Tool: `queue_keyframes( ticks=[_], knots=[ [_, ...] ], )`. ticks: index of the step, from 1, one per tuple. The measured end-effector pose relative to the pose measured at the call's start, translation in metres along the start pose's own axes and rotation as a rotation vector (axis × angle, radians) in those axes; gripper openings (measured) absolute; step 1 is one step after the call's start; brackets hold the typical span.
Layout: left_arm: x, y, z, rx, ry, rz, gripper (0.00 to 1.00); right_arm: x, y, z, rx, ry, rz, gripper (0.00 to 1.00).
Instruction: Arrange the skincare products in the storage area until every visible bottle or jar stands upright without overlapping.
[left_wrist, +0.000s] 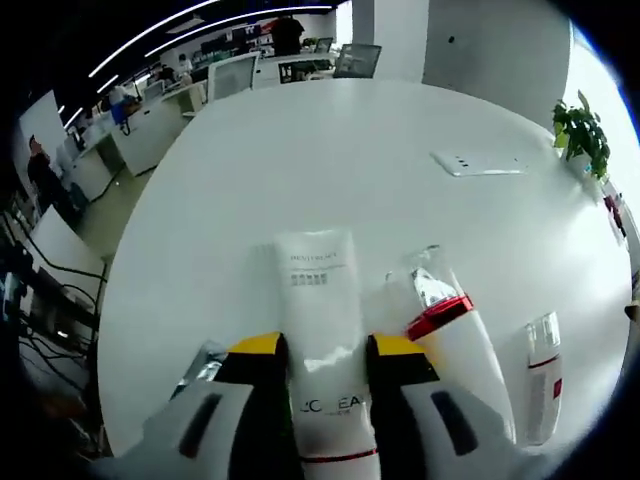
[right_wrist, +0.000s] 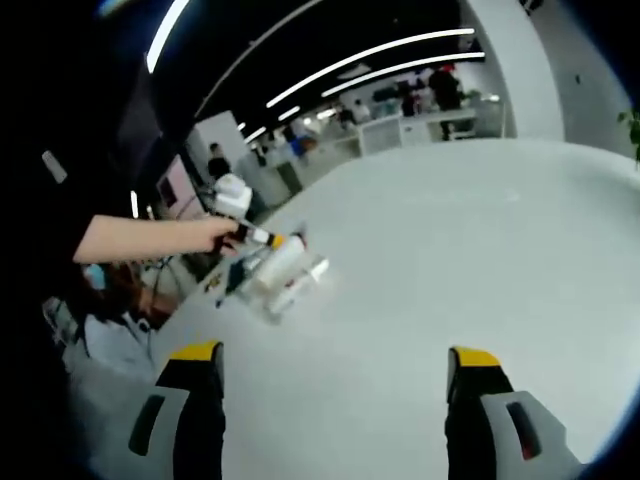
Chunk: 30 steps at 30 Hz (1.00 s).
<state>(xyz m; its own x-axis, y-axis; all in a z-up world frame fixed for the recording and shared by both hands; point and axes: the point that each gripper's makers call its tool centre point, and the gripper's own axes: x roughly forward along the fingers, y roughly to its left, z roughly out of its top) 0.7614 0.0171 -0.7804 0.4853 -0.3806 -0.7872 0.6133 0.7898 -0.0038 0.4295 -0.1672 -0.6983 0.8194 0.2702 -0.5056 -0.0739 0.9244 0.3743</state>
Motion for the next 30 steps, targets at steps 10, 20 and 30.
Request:
queue_keyframes(
  ticks=[10,20,30],
  knots=[
    [-0.009,0.005,0.004,0.006,-0.101,-0.003,0.31,0.043,0.050,0.028,-0.018,-0.018,0.179,0.92],
    [-0.035,0.002,0.013,0.109,-0.233,-0.018,0.30,0.102,0.112,0.103,0.118,-0.125,0.449,0.81],
    [-0.058,0.000,0.011,0.179,-0.292,-0.018,0.30,0.156,0.133,0.134,0.082,-0.108,0.491,0.76]
  ],
)
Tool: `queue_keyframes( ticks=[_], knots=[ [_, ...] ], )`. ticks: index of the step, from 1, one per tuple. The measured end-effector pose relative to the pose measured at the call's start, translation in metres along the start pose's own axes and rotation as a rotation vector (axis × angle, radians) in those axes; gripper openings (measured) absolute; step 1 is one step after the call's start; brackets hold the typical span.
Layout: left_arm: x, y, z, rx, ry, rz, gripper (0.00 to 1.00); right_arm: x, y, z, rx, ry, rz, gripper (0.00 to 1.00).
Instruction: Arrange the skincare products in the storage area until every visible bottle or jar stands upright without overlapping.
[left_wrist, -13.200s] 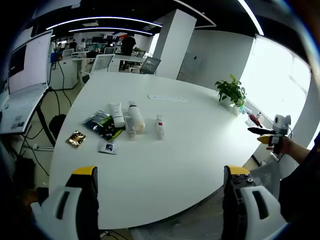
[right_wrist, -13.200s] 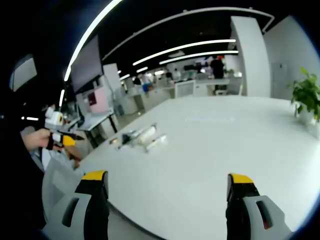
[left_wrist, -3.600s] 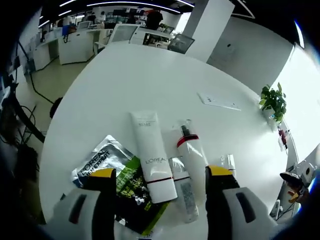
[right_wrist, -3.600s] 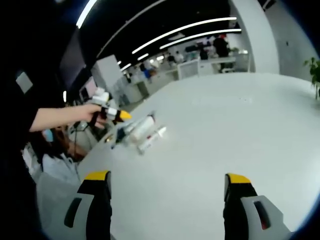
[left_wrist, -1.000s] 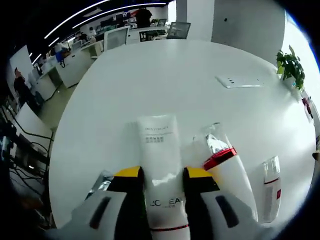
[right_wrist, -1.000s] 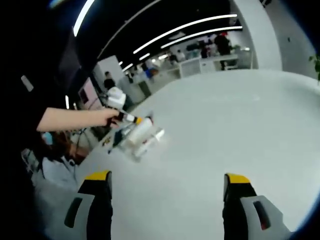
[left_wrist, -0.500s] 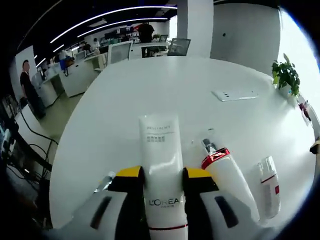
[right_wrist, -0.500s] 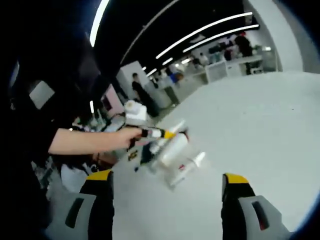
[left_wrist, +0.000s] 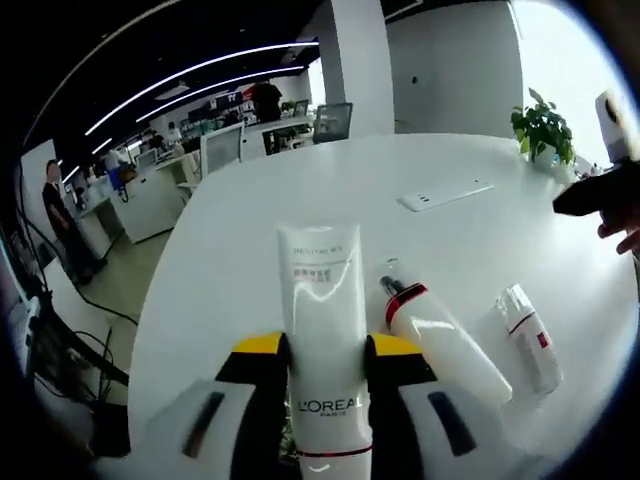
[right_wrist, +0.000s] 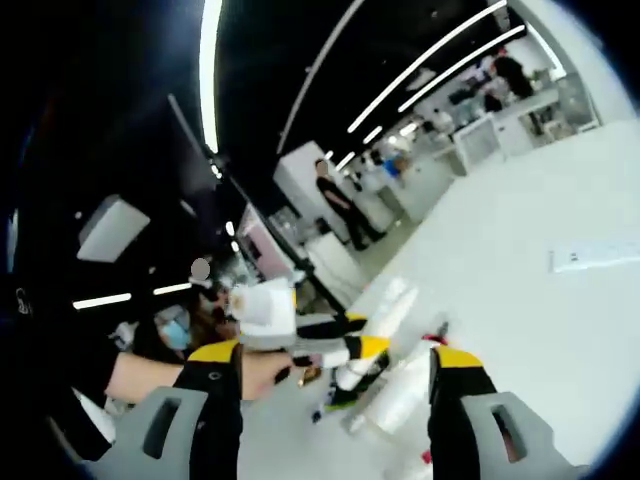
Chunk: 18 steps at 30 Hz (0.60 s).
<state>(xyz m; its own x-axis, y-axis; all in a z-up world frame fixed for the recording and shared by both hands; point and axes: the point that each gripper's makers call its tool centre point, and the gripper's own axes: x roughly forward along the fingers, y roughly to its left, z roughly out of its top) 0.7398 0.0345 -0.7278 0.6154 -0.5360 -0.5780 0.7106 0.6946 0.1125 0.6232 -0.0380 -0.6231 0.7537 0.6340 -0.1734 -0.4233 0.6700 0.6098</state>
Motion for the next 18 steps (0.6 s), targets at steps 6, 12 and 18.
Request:
queue_keyframes(
  ticks=[6,12,18],
  knots=[
    [-0.020,-0.008,0.018,0.053,-0.061,-0.008,0.30,0.003,0.003,-0.005,0.024,-0.002,-0.002,0.76],
    [-0.045,-0.031,0.043,0.089,-0.136,-0.045,0.30,-0.001,0.003,-0.005,0.057,-0.013,-0.012,0.73],
    [-0.073,-0.053,0.066,0.134,-0.210,-0.068,0.30,-0.006,0.005,0.005,0.057,-0.045,-0.024,0.72]
  ],
)
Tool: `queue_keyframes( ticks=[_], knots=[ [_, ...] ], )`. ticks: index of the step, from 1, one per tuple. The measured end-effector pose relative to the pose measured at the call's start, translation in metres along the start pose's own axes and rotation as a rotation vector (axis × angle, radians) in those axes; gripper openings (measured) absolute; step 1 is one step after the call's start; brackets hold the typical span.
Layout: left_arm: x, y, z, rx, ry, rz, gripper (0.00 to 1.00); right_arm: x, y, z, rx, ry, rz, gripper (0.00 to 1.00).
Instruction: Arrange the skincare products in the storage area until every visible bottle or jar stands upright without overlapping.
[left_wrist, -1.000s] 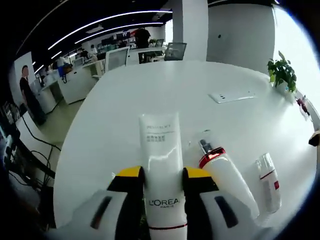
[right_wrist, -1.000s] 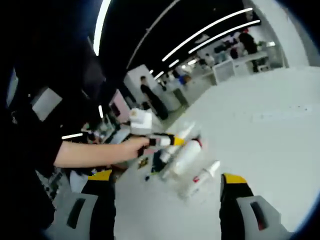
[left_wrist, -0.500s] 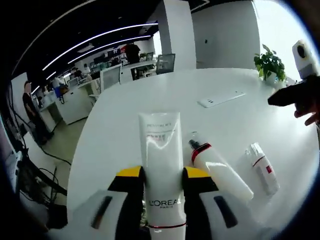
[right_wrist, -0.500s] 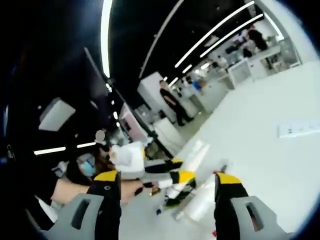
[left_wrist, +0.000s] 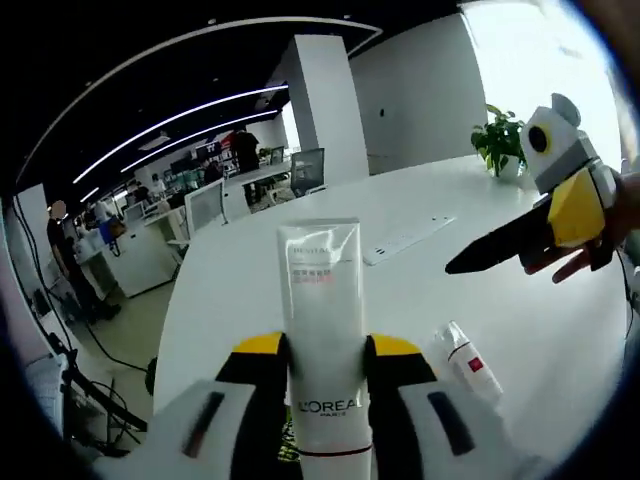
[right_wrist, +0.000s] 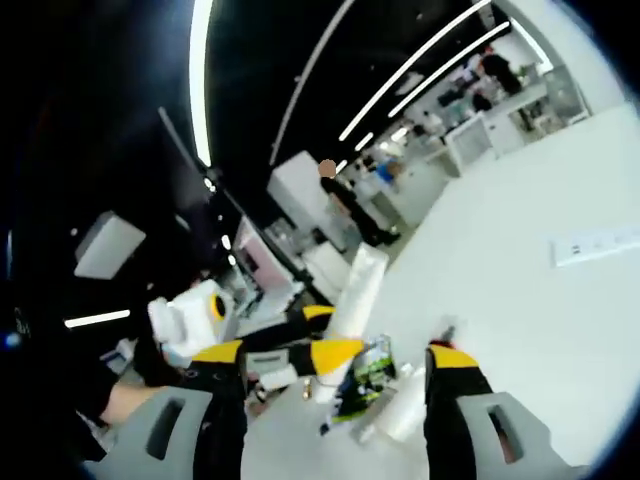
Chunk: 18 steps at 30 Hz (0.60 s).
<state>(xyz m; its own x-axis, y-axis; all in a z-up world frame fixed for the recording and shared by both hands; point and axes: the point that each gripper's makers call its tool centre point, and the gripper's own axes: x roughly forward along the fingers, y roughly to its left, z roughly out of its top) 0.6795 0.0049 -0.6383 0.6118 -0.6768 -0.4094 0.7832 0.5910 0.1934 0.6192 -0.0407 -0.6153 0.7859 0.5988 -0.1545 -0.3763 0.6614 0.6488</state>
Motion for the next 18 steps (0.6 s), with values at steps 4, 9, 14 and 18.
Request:
queue_keyframes(
  ticks=[4,9,14,18],
  knots=[
    [-0.016,-0.015,0.020,0.031,-0.048,-0.008,0.30,-0.004,0.003,0.011,0.007,-0.034,0.004,0.71],
    [-0.032,-0.033,0.037,0.049,-0.090,-0.028,0.30,-0.007,0.015,0.018,0.000,-0.063,0.021,0.63],
    [-0.045,-0.051,0.051,0.043,-0.121,-0.055,0.30,-0.009,0.027,0.027,0.012,-0.100,0.048,0.52],
    [-0.053,-0.061,0.060,0.056,-0.142,-0.064,0.30,-0.011,0.035,0.036,0.031,-0.130,0.064,0.48]
  ],
)
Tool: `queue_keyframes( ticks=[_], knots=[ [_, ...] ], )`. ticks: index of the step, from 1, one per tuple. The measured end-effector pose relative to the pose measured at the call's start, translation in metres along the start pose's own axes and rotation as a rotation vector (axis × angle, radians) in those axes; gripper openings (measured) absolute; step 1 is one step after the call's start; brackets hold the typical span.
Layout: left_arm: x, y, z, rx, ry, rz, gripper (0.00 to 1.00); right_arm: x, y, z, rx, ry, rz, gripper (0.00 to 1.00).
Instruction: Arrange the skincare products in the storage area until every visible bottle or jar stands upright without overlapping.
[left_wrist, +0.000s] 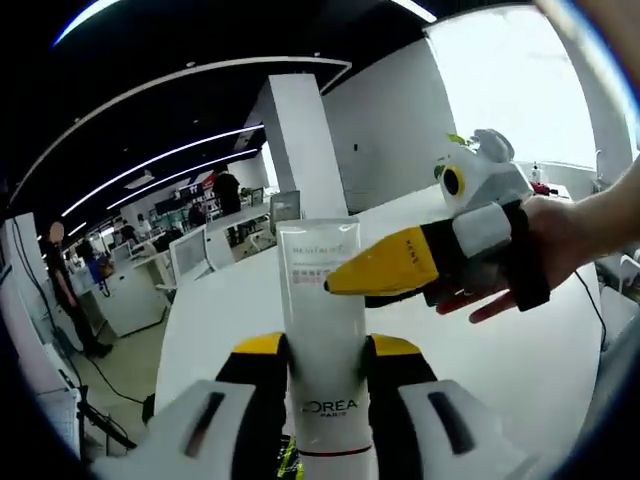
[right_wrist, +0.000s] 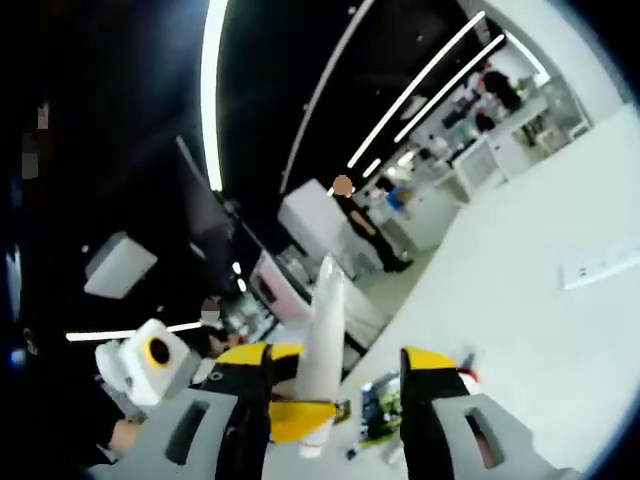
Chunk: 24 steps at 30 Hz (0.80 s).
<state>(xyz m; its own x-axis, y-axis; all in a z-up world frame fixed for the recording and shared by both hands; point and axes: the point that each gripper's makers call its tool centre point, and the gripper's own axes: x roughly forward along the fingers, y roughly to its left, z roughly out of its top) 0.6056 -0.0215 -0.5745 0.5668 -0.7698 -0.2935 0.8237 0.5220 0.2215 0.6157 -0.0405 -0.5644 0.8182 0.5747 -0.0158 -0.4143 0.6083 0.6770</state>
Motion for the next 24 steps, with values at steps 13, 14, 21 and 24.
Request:
queue_keyframes(
  ticks=[13,14,21,24],
  knots=[
    [-0.007,-0.022,0.015,0.007,-0.024,-0.020,0.30,-0.015,0.015,0.009,-0.069,-0.005,0.019,0.24],
    [-0.007,-0.023,0.015,0.005,-0.024,-0.024,0.30,-0.016,0.020,0.009,-0.090,-0.006,0.041,0.20],
    [-0.011,-0.032,0.016,-0.013,-0.023,-0.039,0.30,-0.022,0.028,0.006,-0.110,0.011,0.069,0.09],
    [-0.012,-0.036,0.016,-0.022,-0.022,-0.050,0.30,-0.025,0.029,0.004,-0.116,0.033,0.070,0.07]
  ],
)
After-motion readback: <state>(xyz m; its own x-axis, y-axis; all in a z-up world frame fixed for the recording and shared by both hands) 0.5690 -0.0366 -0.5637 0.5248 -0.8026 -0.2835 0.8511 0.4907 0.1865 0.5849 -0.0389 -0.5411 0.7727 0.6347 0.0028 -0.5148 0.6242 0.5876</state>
